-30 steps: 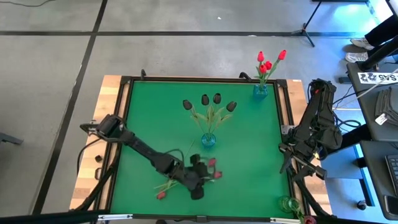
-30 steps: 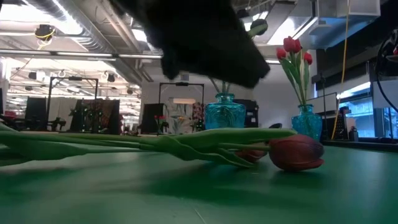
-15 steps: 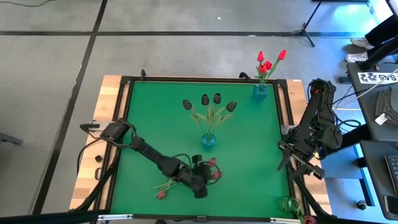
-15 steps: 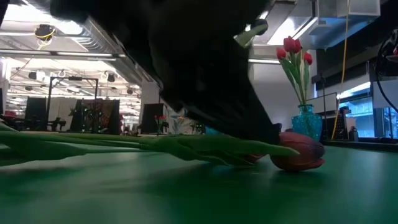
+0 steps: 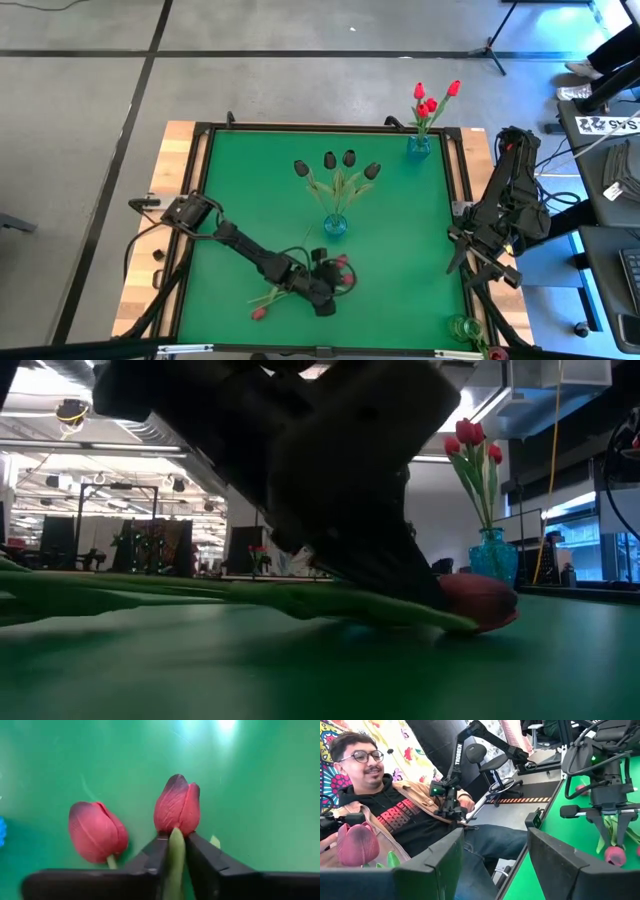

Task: Sort flowers into vase by color
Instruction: Put the pink tulip into the green vase

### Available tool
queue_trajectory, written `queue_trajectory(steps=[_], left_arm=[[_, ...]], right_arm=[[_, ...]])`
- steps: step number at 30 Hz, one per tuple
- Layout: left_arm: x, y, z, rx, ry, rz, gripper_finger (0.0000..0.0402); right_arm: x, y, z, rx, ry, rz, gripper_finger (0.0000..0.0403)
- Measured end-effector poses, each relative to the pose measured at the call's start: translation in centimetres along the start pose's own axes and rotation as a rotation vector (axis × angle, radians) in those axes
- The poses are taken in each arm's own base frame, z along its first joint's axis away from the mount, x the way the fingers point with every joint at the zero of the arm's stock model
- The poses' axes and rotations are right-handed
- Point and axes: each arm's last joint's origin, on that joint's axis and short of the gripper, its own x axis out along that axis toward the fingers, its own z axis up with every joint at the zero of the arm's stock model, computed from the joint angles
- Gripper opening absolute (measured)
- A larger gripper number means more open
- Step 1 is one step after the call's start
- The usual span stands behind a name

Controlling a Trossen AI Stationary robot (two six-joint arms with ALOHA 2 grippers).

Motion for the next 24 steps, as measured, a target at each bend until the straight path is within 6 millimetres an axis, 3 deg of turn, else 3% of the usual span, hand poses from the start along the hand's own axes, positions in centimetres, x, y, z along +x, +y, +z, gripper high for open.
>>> queue_trajectory(steps=[3,7,12,16,20,24], left_arm=[[0.1,0.0,0.4,-0.015,-0.029,-0.008,0.0014],[0.0,-0.1,2.3,-0.005,-0.131,-0.046,0.0013],[-1.2,-0.8,8.4,0.02,-0.349,-0.084,0.0013],[-1.4,0.5,11.8,-0.067,-0.469,-0.082,0.0013],[-0.8,2.7,13.3,-0.232,-0.529,-0.082,0.0017],[0.6,3.8,12.9,-0.293,-0.499,-0.074,0.0035]], right_arm=[[0.0,0.0,0.0,0.002,-0.002,0.001,0.0217],[0.0,0.0,0.0,0.002,-0.003,0.001,0.0217],[0.0,0.0,0.1,0.004,-0.005,0.002,0.0217],[0.0,0.0,0.1,0.003,-0.005,0.002,0.0217],[0.0,0.0,0.0,0.001,-0.005,-0.009,0.0217],[0.0,-0.1,0.0,-0.002,0.0,-0.012,0.0217]])
